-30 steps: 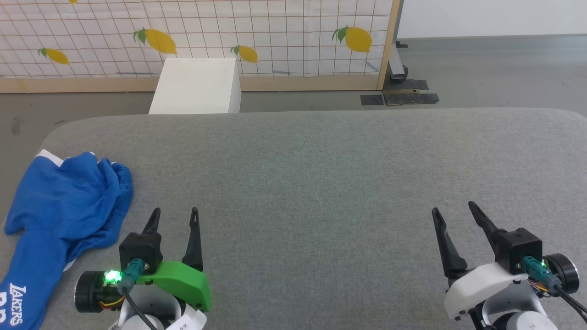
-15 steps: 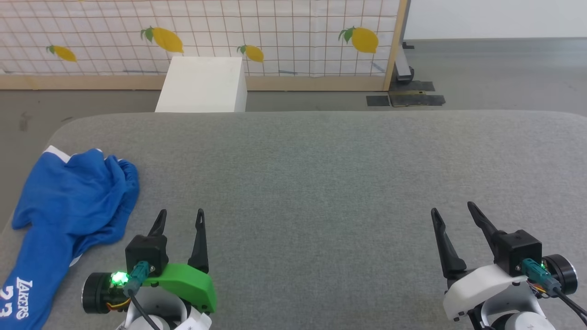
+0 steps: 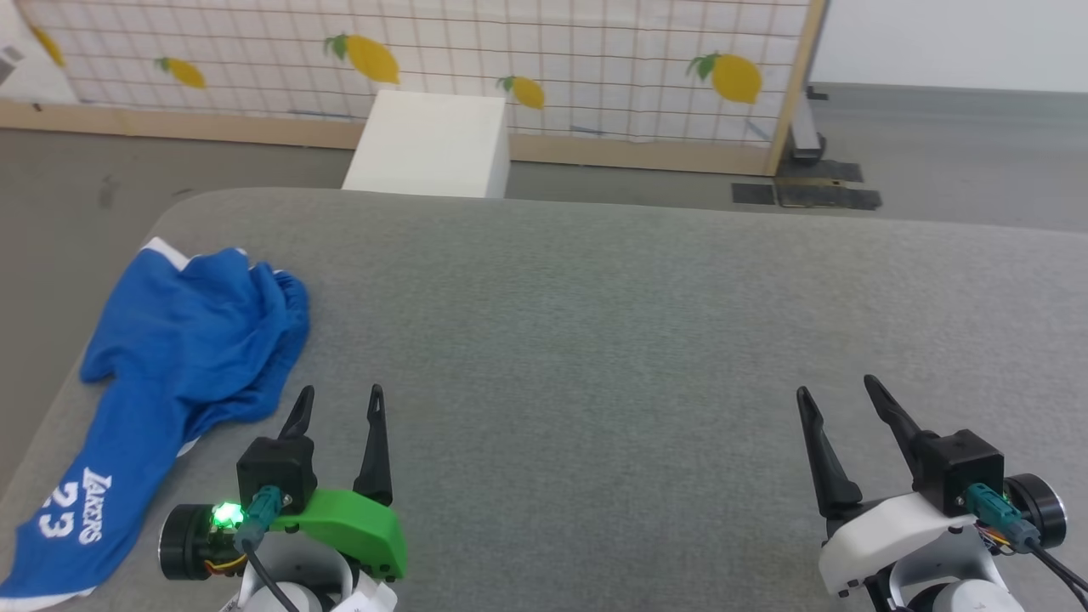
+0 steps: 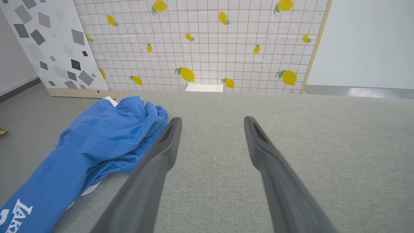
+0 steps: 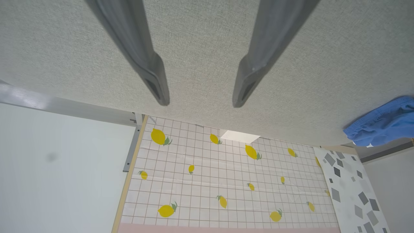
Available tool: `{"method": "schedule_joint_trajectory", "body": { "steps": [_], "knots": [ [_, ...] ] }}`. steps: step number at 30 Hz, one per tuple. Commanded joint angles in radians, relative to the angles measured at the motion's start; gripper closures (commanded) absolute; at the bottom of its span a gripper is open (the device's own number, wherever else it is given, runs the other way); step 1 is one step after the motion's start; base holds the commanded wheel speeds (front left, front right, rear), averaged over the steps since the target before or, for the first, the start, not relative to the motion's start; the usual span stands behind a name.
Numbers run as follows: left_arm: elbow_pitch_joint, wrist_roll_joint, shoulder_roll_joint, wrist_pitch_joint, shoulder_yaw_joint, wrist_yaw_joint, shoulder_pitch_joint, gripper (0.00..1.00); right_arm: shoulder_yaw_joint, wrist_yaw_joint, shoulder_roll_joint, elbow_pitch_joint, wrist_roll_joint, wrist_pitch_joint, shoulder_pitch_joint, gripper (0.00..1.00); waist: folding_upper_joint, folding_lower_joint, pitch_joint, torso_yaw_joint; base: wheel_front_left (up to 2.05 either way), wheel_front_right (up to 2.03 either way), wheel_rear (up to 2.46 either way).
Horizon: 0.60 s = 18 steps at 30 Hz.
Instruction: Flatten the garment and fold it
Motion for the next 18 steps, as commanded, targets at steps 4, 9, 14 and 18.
{"method": "schedule_joint_trajectory", "body": {
  "steps": [4,9,14,18],
  "knots": [
    [0.01,-0.021,0.009,-0.019,-0.008,0.007,-0.021,0.0,0.008,-0.001,0.001,0.008,0.011,-0.014,-0.018,0.0,0.0,0.0,-0.001,0.055,0.0,0.0,0.0],
    [0.016,-0.028,0.014,-0.03,-0.016,0.011,-0.023,0.0,0.011,-0.001,0.001,0.013,0.015,-0.022,-0.019,0.0,0.0,0.0,-0.003,0.102,0.0,0.0,0.0],
    [0.021,-0.036,0.019,-0.04,-0.024,0.016,-0.025,0.0,0.014,-0.001,0.001,0.018,0.02,-0.031,-0.021,0.0,0.0,0.0,-0.006,0.152,0.0,0.0,0.0],
    [0.026,-0.043,0.023,-0.048,-0.03,0.02,-0.027,0.0,0.017,-0.001,0.001,0.023,0.025,-0.038,-0.024,0.0,0.0,0.0,-0.008,0.19,0.0,0.0,0.0]
  ]
}}
